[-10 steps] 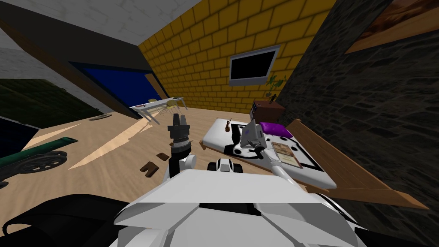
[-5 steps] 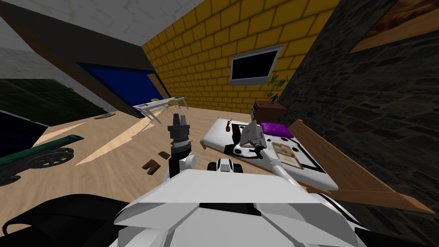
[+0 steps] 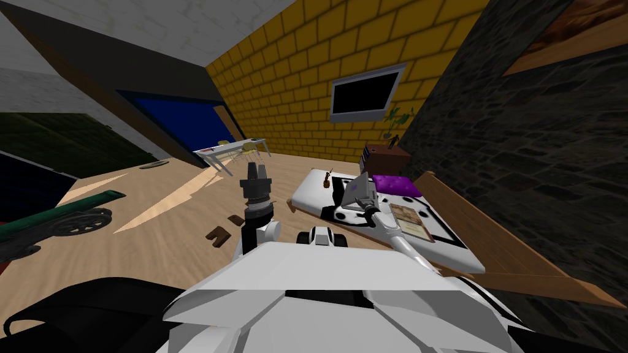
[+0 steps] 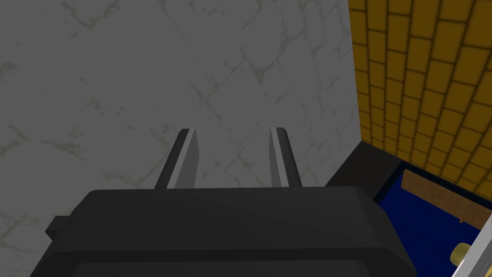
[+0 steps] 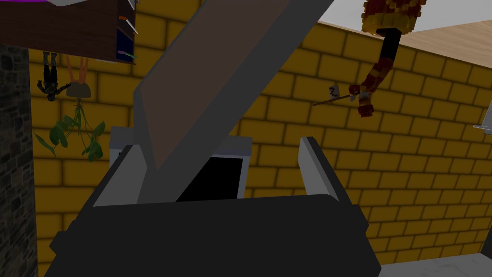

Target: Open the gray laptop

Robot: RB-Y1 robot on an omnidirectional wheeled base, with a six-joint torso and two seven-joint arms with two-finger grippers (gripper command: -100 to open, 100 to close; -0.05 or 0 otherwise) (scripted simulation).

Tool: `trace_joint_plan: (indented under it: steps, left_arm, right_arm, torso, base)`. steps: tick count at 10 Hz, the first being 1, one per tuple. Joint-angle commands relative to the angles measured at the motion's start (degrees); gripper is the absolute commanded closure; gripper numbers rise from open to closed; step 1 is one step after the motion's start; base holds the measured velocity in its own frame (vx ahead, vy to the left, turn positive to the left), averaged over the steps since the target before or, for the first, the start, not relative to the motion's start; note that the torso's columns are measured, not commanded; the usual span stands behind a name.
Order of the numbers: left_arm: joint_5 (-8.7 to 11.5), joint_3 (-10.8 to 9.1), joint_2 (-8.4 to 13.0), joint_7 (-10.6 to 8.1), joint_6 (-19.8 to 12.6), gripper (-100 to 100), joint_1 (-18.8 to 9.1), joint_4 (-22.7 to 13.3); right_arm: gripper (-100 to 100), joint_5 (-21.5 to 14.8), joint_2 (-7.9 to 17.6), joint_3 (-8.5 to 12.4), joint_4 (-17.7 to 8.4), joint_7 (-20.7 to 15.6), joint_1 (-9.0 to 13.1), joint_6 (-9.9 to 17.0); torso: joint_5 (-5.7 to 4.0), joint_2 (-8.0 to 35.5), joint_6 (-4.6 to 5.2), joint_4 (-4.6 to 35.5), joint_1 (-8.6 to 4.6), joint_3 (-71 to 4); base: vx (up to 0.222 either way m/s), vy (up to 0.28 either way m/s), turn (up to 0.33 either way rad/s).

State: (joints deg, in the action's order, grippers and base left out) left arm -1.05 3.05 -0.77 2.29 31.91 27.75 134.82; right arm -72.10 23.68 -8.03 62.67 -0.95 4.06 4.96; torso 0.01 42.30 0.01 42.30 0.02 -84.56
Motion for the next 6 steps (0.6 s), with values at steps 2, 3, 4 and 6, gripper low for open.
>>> trace_joint_plan:
  steps: [2, 3, 4, 6]
  left_arm:
    - [0.0, 0.00, 0.0, 0.00, 0.0, 0, 0.0, 0.0]
    - [0.0, 0.00, 0.0, 0.00, 0.0, 0, 0.0, 0.0]
    - [0.0, 0.00, 0.0, 0.00, 0.0, 0, 0.0, 0.0]
    - [0.0, 0.00, 0.0, 0.00, 0.0, 0, 0.0, 0.0]
  right_arm:
    - [-100, -3.4, 1.6, -2.7, 2.2, 6.0, -0.5, 3.0]
    - [-100, -3.8, 1.6, -2.7, 2.2, 7.5, -0.5, 3.0]
    - [-100, -3.8, 1.6, -2.7, 2.2, 9.3, -0.5, 3.0]
    - [0, -3.8, 1.5, -2.6, 2.2, 8.5, -0.5, 2.9]
  torso:
    - [0.03, 0.0, -0.06, 0.1, 0.03, 0.0]
    - [0.03, 0.1, -0.02, 0.0, 0.03, 0.0]
    - [0.01, 0.0, 0.00, 0.0, 0.02, 0.0]
    - [0.00, -0.1, -0.01, 0.0, 0.00, 0.0]
  base:
    - [-0.025, -0.010, 0.065]
    - [-0.010, -0.007, -0.008]
    - [0.000, 0.000, 0.000]
    - [0.000, 0.000, 0.000]
